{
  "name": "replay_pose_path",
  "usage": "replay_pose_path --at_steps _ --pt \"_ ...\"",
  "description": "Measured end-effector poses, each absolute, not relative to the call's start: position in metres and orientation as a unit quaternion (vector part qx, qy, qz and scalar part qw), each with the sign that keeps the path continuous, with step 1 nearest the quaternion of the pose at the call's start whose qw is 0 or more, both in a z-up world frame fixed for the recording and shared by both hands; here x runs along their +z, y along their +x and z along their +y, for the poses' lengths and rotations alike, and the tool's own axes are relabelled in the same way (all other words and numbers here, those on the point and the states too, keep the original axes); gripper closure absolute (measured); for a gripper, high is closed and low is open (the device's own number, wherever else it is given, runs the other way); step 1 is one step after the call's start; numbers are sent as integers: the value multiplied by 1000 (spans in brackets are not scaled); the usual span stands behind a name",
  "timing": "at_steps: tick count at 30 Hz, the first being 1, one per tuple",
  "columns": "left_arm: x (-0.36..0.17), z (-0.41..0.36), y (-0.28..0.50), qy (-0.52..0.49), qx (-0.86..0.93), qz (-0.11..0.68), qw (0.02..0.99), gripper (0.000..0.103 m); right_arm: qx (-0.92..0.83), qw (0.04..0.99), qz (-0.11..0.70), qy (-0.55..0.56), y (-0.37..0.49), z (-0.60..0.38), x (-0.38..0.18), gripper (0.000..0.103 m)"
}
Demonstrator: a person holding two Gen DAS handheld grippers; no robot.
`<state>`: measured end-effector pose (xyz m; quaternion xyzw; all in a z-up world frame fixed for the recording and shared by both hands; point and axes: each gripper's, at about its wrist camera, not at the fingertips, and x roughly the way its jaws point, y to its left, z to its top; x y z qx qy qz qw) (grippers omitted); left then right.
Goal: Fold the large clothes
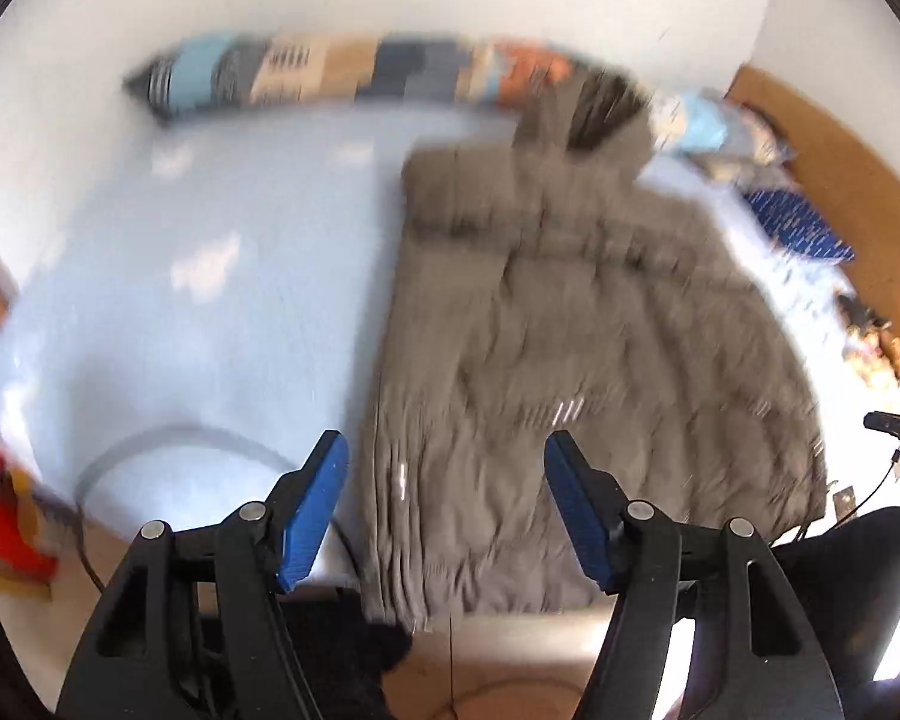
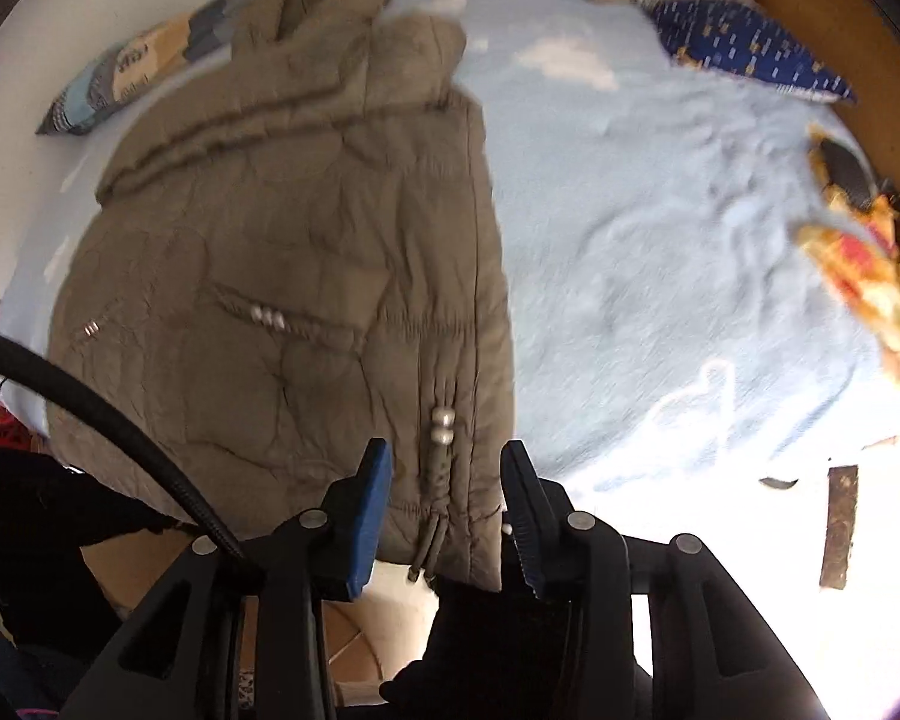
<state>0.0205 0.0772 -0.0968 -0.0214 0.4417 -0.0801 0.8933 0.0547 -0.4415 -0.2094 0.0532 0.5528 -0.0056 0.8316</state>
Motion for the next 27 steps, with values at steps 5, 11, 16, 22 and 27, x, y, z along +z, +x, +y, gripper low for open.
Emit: replay_pose_path --at_steps 5,11,16,22,27 --pt "-11 58 46 -26 -115 369 922 32 62 887 446 103 63 -425 -135 62" --pt "47 20 83 -15 -133 314 940 30 157 919 340 125 93 -379 -48 62" --pt "70 -19 134 -21 -151 321 935 30 183 924 309 131 132 -353 -14 62" --pt "86 -63 207 -11 -158 340 927 25 169 926 308 137 190 -355 15 48" --pt "70 -97 284 16 -155 368 917 23 139 928 324 121 251 -371 16 45"
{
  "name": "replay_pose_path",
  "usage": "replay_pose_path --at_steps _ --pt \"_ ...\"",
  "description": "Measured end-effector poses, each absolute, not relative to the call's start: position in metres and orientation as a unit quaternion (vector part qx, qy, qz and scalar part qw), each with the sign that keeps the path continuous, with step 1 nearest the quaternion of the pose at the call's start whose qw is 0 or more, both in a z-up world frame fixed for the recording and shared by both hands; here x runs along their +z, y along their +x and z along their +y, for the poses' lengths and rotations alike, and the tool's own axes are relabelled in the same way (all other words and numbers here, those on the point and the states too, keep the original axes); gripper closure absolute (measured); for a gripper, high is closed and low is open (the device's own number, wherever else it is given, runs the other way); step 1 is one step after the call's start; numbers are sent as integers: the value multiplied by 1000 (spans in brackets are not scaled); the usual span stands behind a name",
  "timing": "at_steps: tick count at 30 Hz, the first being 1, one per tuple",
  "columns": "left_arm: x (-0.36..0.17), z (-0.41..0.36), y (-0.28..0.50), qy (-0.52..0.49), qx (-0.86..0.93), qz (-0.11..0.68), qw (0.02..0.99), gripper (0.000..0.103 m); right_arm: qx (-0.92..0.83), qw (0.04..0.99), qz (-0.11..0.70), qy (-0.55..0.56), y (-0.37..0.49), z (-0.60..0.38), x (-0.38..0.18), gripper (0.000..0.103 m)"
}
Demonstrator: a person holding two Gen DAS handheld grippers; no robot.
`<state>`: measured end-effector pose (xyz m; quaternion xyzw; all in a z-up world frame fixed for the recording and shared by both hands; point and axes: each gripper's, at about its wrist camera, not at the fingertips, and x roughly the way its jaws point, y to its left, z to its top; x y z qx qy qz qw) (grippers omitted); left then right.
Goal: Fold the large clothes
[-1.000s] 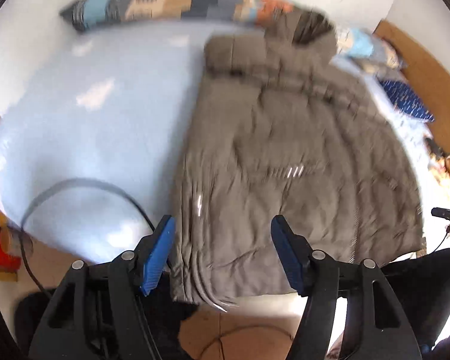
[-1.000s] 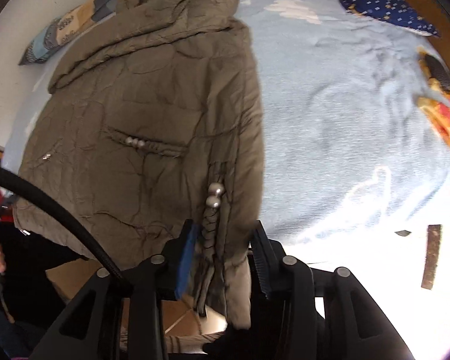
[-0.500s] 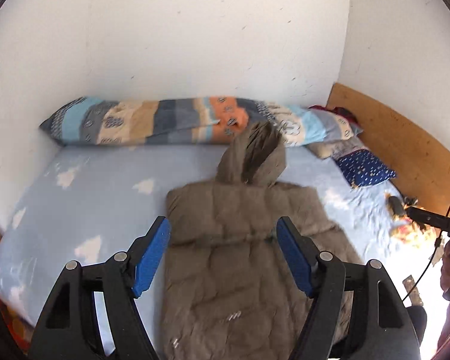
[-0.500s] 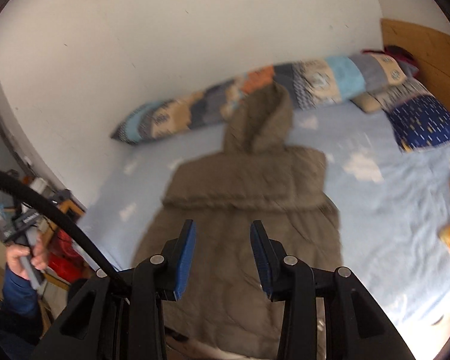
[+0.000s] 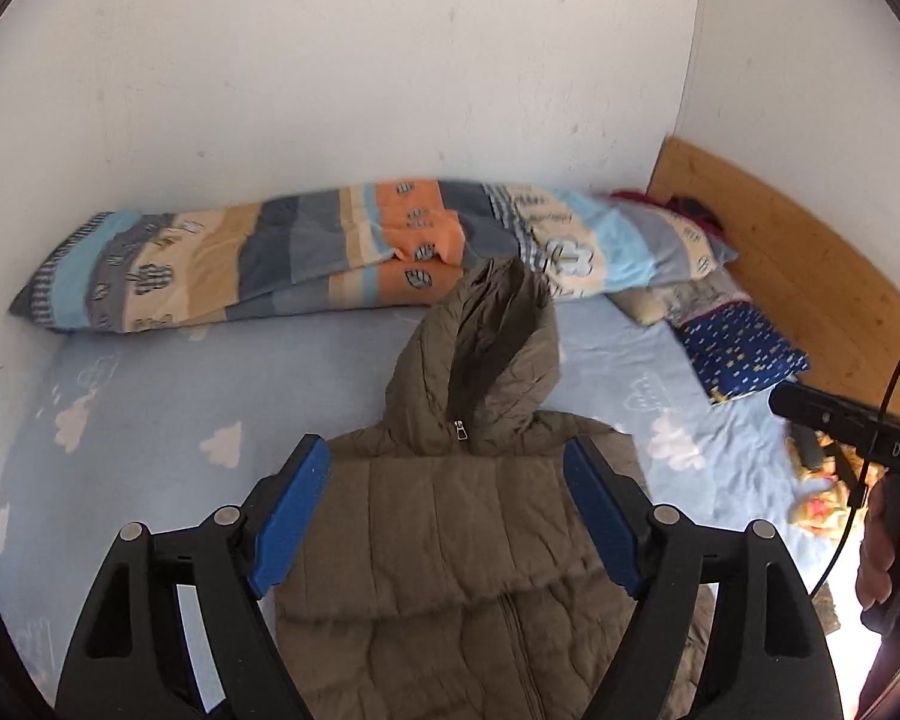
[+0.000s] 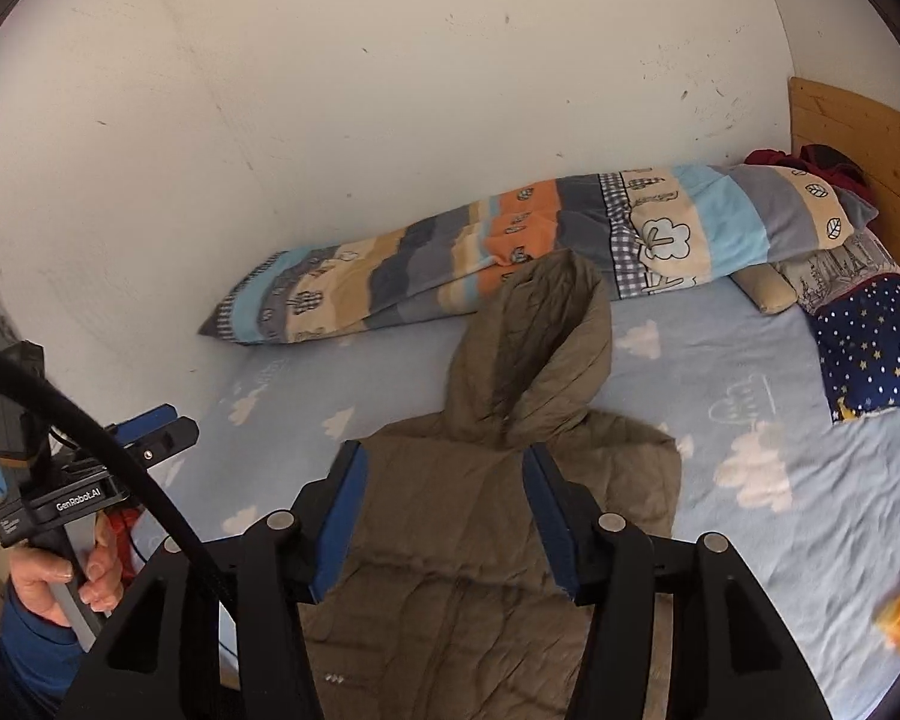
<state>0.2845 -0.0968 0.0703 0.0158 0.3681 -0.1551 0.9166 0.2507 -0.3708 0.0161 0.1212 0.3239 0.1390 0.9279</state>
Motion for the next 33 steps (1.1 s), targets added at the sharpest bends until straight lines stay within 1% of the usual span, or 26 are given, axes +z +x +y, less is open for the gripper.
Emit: replay_pose_path --at_steps 4,6,10,13,20,25,28,31,32,33 --pt "31 -121 365 37 -145 399 905 23 122 917 356 131 324 -390 -4 43" --pt "10 -128 401 44 -141 415 898 23 112 912 368 141 356 -401 -20 40" --pt "-33 -144 476 37 -135 453 880 23 98 898 397 163 428 -421 -58 40" --pt "-53 -154 517 43 -129 458 878 23 84 890 420 159 477 -429 -86 40" --pt "-90 -181 580 63 -128 459 877 23 70 887 431 153 555 -440 -137 40" --pt "-107 -195 610 84 -116 445 884 23 60 889 430 147 592 -443 -153 40" --pt "-118 -204 622 101 -119 445 882 23 61 891 431 131 610 -437 -161 40" --pt "-133 -213 631 98 -139 457 873 23 48 891 435 121 625 -433 -170 40" --pt "-138 -216 632 103 -138 458 872 23 44 889 439 119 627 -431 -174 44" --pt "-143 -219 632 115 -131 458 872 25 43 888 441 121 629 -431 -177 65"
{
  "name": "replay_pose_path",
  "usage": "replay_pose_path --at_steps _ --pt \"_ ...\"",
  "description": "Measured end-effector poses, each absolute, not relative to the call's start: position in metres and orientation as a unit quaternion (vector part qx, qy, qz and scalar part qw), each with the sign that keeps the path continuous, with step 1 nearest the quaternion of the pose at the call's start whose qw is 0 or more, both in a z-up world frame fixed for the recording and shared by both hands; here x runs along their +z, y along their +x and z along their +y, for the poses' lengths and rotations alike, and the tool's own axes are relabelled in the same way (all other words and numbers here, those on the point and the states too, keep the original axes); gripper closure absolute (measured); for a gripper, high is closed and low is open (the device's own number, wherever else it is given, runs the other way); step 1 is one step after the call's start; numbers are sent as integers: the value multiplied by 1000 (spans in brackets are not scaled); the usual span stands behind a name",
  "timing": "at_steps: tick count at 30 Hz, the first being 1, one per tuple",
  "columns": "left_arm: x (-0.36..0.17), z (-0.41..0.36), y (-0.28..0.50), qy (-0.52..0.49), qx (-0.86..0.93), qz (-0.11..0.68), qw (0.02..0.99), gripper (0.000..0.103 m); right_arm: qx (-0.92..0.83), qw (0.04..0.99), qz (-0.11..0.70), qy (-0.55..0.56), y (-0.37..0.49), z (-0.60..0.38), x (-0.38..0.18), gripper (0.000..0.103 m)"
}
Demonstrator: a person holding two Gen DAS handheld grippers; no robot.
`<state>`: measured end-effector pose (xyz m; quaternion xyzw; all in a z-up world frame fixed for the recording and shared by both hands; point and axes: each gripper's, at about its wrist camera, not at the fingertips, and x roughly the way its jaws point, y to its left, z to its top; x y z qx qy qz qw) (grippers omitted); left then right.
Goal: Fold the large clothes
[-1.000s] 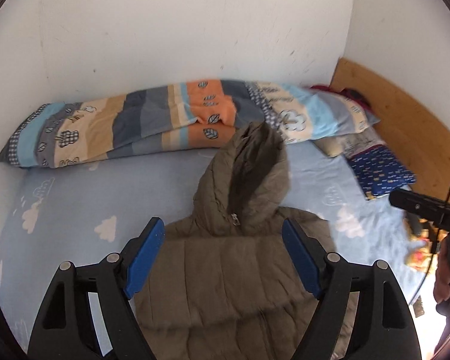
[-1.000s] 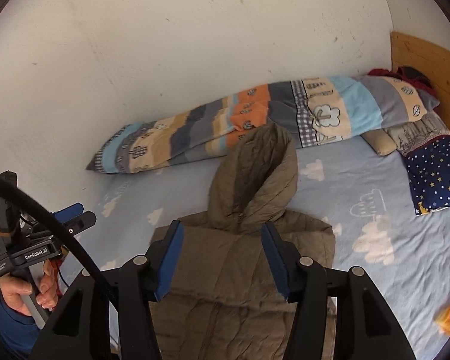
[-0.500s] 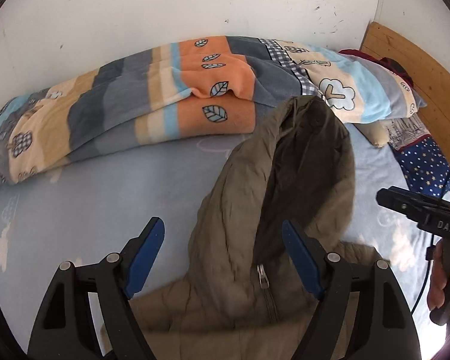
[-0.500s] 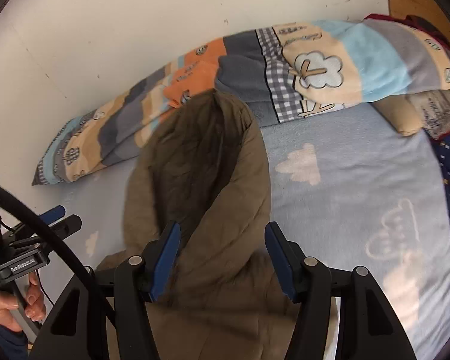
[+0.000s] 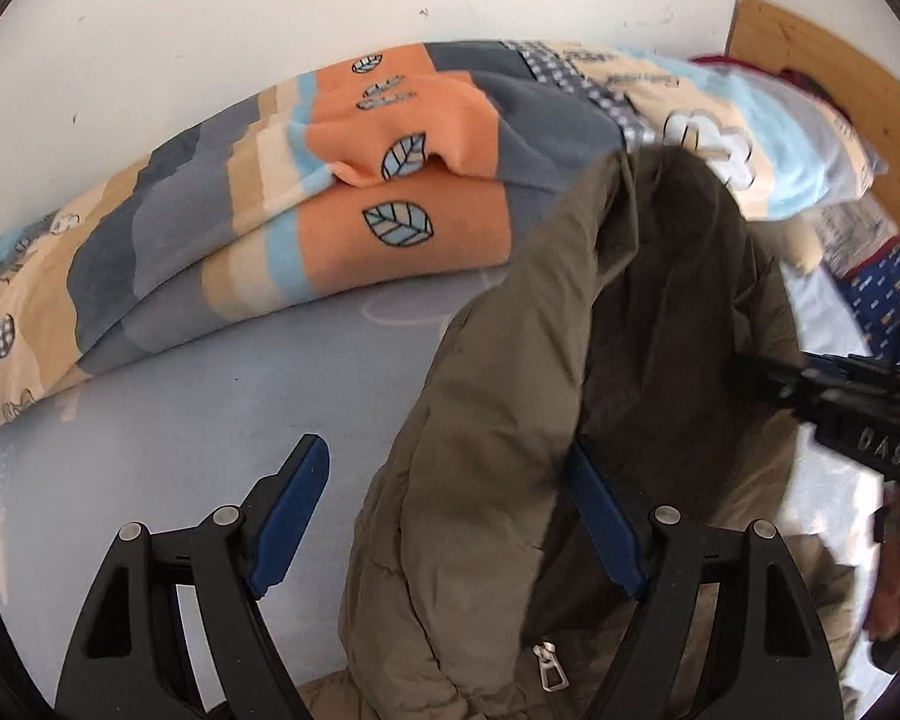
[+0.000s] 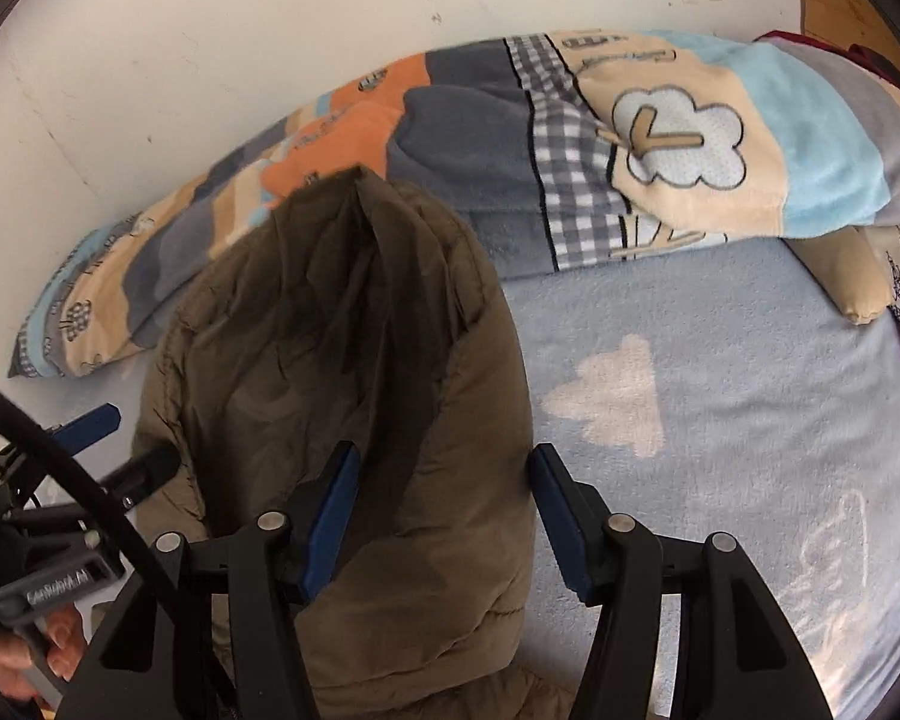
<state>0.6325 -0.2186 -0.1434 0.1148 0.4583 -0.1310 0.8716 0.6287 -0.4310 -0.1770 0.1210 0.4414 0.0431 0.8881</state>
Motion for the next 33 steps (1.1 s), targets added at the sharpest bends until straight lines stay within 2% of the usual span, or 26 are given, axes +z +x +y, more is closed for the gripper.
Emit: replay_pose_path --at_steps 1,2,3,6,12,19,23,26,28,33 --pt "-150 -221 633 130 -119 460 870 40 47 886 444 124 629 -430 -180 78" --pt "-153 -221 633 131 -117 460 870 56 45 885 446 124 629 -430 -183 84" --pt "-158 -218 634 123 -122 470 865 81 44 886 444 125 627 -430 -184 88" --pt "-154 -208 628 110 -132 453 875 84 53 895 427 123 616 -430 -180 92" --pt "-116 -190 593 91 -158 424 887 84 78 906 403 101 586 -424 -151 93" --pt "-59 -154 514 84 -189 394 896 84 126 920 366 65 514 -405 -98 93" --pt "-57 -128 457 82 -204 386 896 81 156 923 351 31 454 -389 -84 93" --pt "-77 -108 422 85 -207 393 892 71 171 924 342 -15 414 -373 -93 93" --pt "-104 -96 399 87 -201 411 885 58 184 917 352 -36 386 -362 -112 93" --pt "-157 -84 360 108 -187 456 863 45 166 885 417 -124 351 -338 -200 92"
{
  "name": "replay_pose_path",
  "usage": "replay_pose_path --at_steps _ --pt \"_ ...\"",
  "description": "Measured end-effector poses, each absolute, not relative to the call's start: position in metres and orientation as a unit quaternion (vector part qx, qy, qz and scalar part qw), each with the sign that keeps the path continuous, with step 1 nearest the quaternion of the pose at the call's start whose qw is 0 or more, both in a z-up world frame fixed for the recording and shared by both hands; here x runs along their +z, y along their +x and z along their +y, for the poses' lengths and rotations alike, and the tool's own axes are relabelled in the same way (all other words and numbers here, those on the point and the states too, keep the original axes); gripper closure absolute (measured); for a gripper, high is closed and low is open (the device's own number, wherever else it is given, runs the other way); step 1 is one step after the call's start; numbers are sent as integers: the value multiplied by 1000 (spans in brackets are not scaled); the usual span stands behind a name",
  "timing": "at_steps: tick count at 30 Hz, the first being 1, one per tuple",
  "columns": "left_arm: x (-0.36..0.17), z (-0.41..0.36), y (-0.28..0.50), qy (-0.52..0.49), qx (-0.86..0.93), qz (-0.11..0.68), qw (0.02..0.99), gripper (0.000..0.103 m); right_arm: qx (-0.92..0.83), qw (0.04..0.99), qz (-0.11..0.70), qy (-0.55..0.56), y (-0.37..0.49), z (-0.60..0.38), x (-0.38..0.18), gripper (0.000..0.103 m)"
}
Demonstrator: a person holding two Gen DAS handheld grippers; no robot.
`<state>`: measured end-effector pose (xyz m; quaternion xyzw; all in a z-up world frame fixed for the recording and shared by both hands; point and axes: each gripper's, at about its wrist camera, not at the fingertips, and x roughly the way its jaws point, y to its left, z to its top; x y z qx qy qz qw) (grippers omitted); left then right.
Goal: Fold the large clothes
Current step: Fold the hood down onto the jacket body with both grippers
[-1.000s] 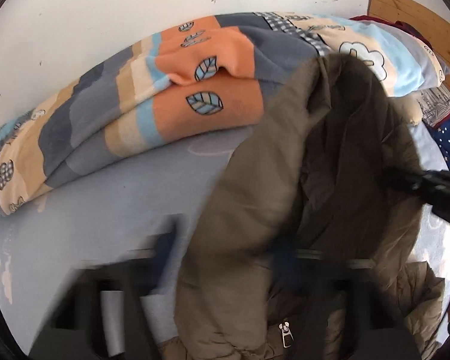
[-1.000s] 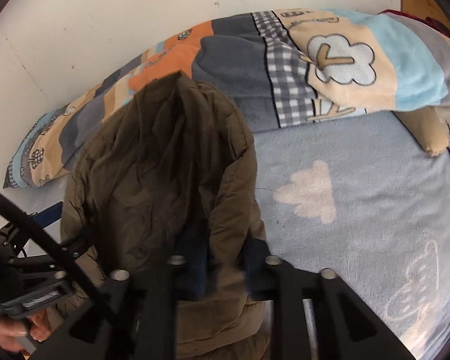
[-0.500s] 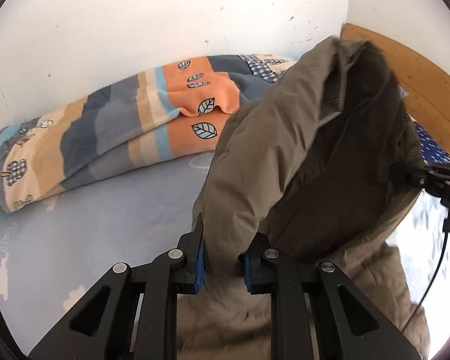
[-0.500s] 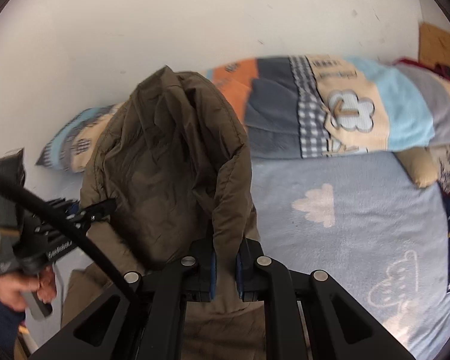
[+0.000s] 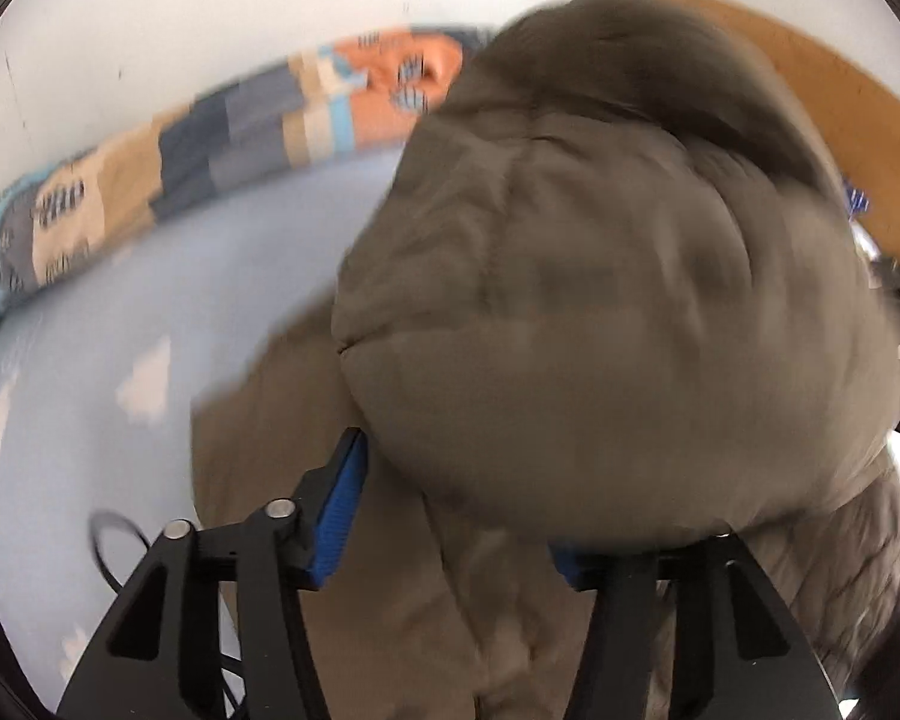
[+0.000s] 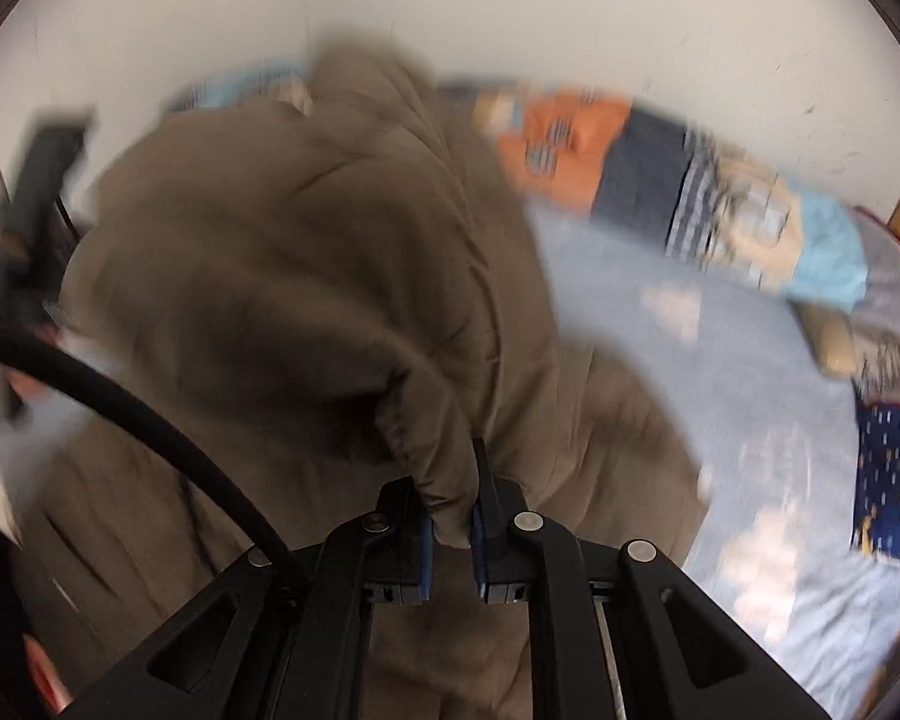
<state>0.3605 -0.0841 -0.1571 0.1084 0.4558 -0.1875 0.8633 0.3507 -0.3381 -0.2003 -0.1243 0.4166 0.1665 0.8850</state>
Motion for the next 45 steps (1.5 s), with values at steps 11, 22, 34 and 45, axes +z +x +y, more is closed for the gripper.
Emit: replay_pose_path --at_steps 11,22,34,45 --pt "-131 -35 270 129 -226 437 861 31 165 876 429 -144 275 -368 -192 52" --pt "-56 -77 335 28 -201 369 907 30 204 924 322 14 320 -309 -68 70" --pt "-181 -105 379 66 -135 474 868 30 148 870 470 10 452 -228 -207 88" --pt "-135 -85 330 70 -147 420 893 30 177 878 438 73 393 -277 -181 88"
